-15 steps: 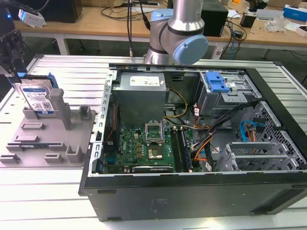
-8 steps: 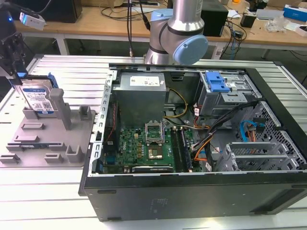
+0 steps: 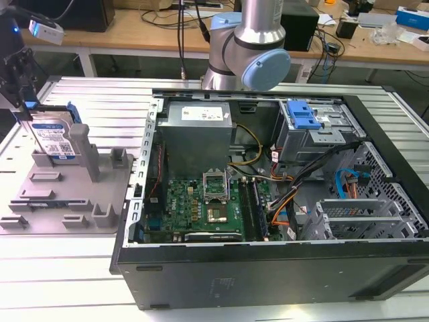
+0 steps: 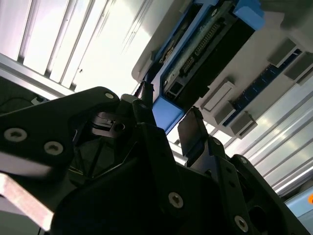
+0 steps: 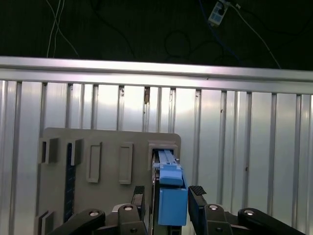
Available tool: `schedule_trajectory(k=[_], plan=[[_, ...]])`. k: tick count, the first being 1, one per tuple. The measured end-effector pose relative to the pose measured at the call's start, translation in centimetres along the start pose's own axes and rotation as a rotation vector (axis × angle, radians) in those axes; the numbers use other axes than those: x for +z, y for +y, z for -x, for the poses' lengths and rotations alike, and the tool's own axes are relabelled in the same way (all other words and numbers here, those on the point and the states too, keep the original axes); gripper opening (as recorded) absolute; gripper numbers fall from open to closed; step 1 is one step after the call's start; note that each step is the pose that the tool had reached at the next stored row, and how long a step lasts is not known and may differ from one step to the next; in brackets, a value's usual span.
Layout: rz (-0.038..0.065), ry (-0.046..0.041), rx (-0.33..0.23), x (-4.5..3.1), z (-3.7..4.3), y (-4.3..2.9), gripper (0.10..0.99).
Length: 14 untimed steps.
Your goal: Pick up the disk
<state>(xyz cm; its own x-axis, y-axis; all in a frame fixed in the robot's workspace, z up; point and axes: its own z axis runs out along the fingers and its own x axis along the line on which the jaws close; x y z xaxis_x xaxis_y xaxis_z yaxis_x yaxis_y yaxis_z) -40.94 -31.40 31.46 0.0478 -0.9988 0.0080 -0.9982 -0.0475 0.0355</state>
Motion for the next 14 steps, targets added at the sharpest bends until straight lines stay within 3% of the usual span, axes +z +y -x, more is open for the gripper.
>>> schedule_trajectory(k=[14], plan=[[0.000, 0.0000, 0.000, 0.57, 0.00, -0.13, 0.482]])
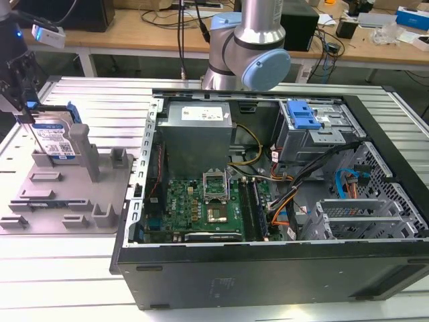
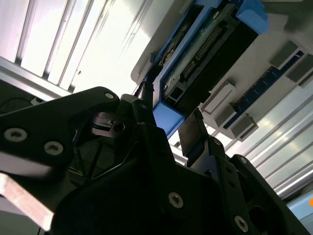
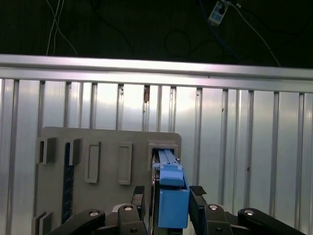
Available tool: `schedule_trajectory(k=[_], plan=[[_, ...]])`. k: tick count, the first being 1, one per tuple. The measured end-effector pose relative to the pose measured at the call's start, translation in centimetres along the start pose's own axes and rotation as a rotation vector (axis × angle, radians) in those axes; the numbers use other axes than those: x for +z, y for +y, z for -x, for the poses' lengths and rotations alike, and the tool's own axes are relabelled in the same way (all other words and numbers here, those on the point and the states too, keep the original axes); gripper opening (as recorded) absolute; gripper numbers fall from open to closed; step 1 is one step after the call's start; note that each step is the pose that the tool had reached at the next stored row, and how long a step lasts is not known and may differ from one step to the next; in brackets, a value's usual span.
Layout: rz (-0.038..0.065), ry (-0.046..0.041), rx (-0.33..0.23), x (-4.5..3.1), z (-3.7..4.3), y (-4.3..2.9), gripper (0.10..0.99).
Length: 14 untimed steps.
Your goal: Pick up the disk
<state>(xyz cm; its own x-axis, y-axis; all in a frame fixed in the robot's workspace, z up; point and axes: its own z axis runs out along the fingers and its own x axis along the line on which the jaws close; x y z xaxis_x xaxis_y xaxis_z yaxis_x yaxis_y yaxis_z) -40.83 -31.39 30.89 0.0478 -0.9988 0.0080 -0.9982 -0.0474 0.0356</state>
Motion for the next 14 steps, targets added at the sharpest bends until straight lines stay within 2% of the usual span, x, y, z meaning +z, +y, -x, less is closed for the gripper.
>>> schedule_trajectory(k=[14], plan=[[0.000, 0.0000, 0.000, 0.88, 0.00, -0.03, 0.482]])
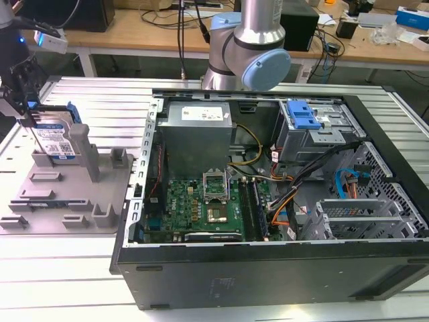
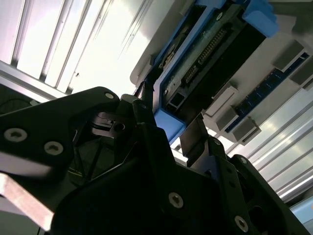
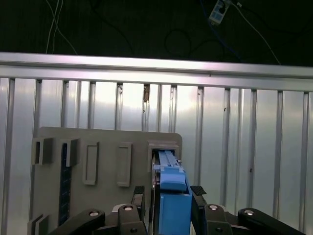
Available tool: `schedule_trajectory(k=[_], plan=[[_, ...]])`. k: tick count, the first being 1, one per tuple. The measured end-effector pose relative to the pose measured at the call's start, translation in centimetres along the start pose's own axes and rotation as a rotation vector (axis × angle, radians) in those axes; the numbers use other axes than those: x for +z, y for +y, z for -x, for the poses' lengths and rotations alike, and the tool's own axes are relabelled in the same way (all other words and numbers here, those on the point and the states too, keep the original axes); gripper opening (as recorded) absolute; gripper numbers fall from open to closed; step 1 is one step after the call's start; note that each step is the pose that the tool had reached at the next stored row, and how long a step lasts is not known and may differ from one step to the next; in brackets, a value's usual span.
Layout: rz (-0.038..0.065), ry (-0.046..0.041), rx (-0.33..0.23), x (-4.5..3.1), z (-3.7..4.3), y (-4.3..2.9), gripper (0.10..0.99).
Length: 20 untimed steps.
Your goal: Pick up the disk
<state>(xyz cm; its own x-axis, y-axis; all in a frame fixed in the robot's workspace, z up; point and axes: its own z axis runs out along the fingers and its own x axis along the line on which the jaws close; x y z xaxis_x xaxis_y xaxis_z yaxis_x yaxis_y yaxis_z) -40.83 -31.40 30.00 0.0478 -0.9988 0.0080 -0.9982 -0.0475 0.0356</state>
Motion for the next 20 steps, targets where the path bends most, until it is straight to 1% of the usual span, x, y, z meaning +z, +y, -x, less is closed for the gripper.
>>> schedule_trajectory(k=[12, 13, 14, 20], plan=[[0.000, 0.0000, 0.000, 0.11, 0.00, 0.00, 0.482], [0.000, 0.0000, 0.000, 0.13, 0.00, -0.01, 0.467], [0.000, 0.0000, 0.000, 0.14, 0.00, -0.01, 0.396], [0.000, 0.0001, 0.000, 0.15, 0.00, -0.01, 0.396]])
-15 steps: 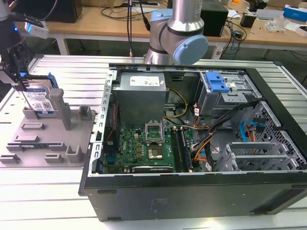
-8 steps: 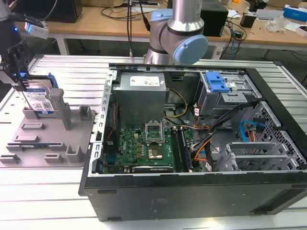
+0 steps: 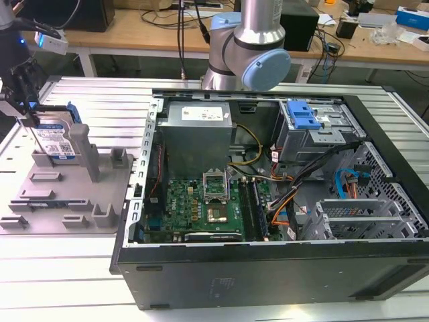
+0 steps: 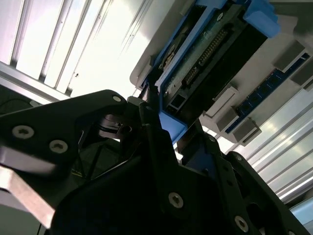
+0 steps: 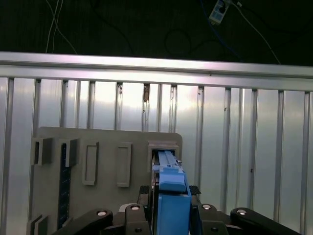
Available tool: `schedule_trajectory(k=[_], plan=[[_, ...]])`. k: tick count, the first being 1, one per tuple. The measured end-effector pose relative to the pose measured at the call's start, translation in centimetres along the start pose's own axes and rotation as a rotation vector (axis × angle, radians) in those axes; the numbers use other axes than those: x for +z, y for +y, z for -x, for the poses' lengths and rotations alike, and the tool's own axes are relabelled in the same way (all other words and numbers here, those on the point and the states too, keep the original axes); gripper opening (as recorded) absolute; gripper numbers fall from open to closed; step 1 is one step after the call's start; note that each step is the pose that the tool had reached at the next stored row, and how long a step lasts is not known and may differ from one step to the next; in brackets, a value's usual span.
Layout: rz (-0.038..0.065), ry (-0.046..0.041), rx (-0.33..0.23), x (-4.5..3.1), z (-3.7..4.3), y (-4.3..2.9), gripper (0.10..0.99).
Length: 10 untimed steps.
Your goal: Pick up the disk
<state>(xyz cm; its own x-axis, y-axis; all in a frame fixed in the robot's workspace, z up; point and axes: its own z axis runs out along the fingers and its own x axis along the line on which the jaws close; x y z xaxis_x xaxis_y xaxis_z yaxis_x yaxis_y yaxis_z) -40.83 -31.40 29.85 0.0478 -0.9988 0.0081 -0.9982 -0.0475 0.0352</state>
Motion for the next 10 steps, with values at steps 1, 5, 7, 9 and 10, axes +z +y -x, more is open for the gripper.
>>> schedule_trajectory(k=[1, 5, 7, 9, 10], plan=[[0.000, -0.0001, 0.000, 0.00, 0.00, 0.00, 0.369], [0.000, -0.0001, 0.000, 0.01, 0.00, 0.00, 0.369], [0.000, -0.0001, 0.000, 0.01, 0.00, 0.00, 0.369], [0.000, -0.0001, 0.000, 0.01, 0.00, 0.00, 0.369], [0.000, -0.0001, 0.000, 0.01, 0.00, 0.00, 0.369]])
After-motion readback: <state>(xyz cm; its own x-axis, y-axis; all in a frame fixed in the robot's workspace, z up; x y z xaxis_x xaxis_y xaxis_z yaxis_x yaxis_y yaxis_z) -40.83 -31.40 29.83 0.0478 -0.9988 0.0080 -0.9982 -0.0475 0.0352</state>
